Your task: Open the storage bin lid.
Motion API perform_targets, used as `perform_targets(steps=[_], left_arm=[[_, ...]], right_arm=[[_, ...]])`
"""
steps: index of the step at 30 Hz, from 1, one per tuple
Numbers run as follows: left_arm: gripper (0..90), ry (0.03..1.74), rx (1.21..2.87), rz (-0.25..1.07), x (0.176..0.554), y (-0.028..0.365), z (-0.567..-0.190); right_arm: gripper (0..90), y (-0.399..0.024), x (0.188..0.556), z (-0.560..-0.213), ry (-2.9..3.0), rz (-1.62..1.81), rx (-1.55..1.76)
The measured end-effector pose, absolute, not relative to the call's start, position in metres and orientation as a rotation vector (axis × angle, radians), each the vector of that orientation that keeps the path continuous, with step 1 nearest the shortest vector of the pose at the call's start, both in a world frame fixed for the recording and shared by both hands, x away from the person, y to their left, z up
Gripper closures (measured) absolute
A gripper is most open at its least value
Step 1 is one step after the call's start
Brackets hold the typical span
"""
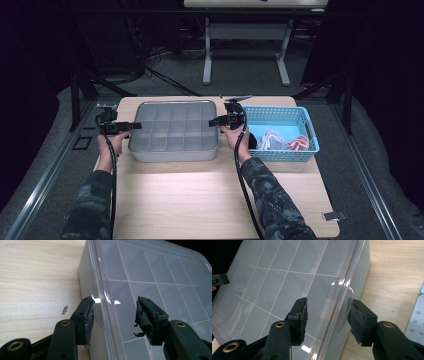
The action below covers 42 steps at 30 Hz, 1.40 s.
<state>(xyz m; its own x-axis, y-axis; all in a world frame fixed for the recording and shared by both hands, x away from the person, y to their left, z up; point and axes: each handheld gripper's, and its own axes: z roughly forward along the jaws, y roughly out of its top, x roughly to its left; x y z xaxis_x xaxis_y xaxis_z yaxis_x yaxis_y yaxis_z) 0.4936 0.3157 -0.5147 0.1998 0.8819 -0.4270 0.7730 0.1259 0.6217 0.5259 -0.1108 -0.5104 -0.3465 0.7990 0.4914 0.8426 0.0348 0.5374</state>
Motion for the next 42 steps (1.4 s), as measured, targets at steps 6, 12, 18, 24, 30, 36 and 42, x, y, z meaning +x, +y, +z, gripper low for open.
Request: perform_targets(steps=[6, 12, 18, 24, 30, 36, 42], left_arm=[[48.7, 1.584, 1.638, 0.169, 0.491, 0.316, -0.515], [49.8, 1.572, 1.622, 0.184, 0.488, 0.317, -0.511], [53.3, 1.56, 1.599, 0.187, 0.484, 0.32, -0.507], [55.0, 1.55, 1.583, 0.195, 0.48, 0.321, -0.502], [57.6, 1.547, 1.559, 0.185, 0.476, 0.324, -0.499], [60.2, 1.545, 1.539, 0.176, 0.472, 0.325, -0.497], [62.3, 1.537, 1.52, 0.181, 0.468, 0.327, -0.493]], right_arm=[[52.8, -0.112, 0.524, -0.509, -2.216, -1.251, -1.755], [54.0, -0.112, 0.523, -0.505, -2.218, -1.273, -1.754], [57.4, -0.116, 0.52, -0.499, -2.21, -1.309, -1.737], [60.1, -0.118, 0.517, -0.494, -2.2, -1.342, -1.725], [63.4, -0.123, 0.514, -0.492, -2.17, -1.381, -1.704], [65.1, -0.126, 0.511, -0.491, -2.153, -1.408, -1.688], [67.4, -0.129, 0.509, -0.489, -2.13, -1.44, -1.673]])
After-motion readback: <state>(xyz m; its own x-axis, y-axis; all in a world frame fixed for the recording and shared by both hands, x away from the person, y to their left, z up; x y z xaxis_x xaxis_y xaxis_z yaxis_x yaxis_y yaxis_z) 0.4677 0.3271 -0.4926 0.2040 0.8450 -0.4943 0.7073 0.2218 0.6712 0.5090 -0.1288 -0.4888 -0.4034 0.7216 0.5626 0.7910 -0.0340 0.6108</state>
